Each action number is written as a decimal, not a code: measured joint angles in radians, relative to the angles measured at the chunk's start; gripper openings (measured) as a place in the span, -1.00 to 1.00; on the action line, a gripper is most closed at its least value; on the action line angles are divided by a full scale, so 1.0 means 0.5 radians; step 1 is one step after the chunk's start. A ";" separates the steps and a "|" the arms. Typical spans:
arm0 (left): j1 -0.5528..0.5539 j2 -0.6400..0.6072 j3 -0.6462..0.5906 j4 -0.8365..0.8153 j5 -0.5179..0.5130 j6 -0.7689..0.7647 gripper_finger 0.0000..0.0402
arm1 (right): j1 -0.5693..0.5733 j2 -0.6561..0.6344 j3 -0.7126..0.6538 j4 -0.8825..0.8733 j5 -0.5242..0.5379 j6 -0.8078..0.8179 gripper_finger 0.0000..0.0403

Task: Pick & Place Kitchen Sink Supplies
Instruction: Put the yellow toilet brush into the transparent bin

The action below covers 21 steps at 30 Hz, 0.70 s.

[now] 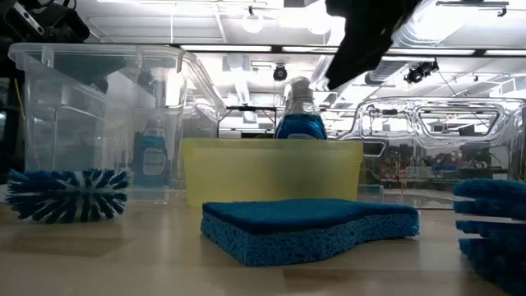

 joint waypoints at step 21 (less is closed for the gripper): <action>0.000 0.000 0.000 0.000 -0.001 0.000 -0.99 | 0.112 -0.554 0.003 -1.493 -0.416 1.660 0.29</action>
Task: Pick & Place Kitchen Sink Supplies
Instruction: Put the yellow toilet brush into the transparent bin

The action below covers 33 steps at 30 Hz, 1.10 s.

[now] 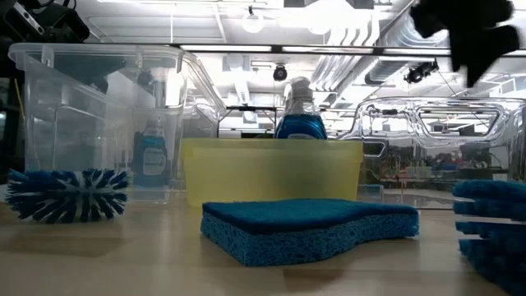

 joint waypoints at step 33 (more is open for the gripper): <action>0.000 0.000 0.000 0.000 0.000 0.000 -0.99 | 0.641 0.168 -0.725 0.491 -0.657 1.562 0.29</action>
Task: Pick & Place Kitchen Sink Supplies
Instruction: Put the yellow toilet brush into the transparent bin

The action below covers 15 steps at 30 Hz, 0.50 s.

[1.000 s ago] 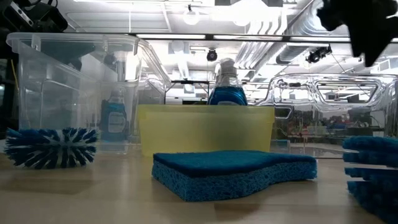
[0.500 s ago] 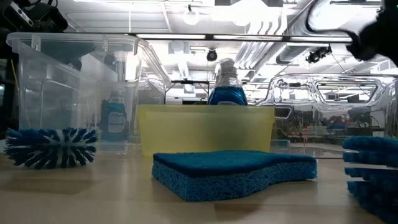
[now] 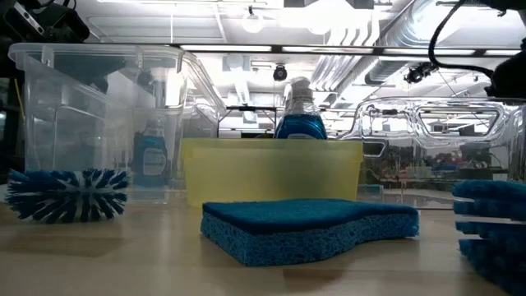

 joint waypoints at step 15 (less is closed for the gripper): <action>0.000 0.000 0.000 0.000 0.000 0.000 -0.99 | 0.290 0.251 0.005 0.088 -0.222 0.491 0.28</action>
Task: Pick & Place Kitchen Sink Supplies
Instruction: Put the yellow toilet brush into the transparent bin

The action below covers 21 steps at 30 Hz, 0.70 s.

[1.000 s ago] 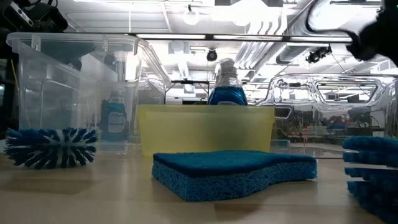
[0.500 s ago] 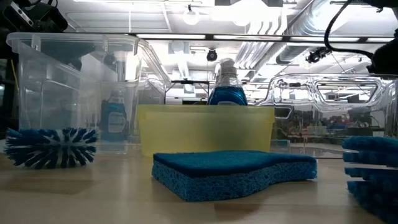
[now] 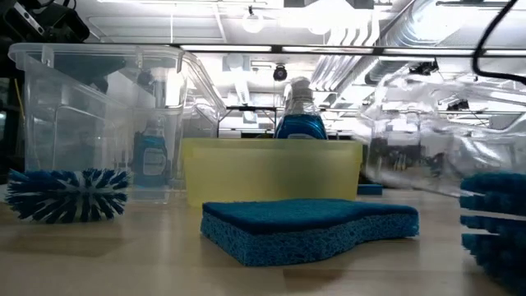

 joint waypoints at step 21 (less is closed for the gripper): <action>-0.001 -0.001 0.000 -0.001 0.000 0.000 -0.99 | -0.021 0.004 0.177 -0.222 0.025 0.016 0.29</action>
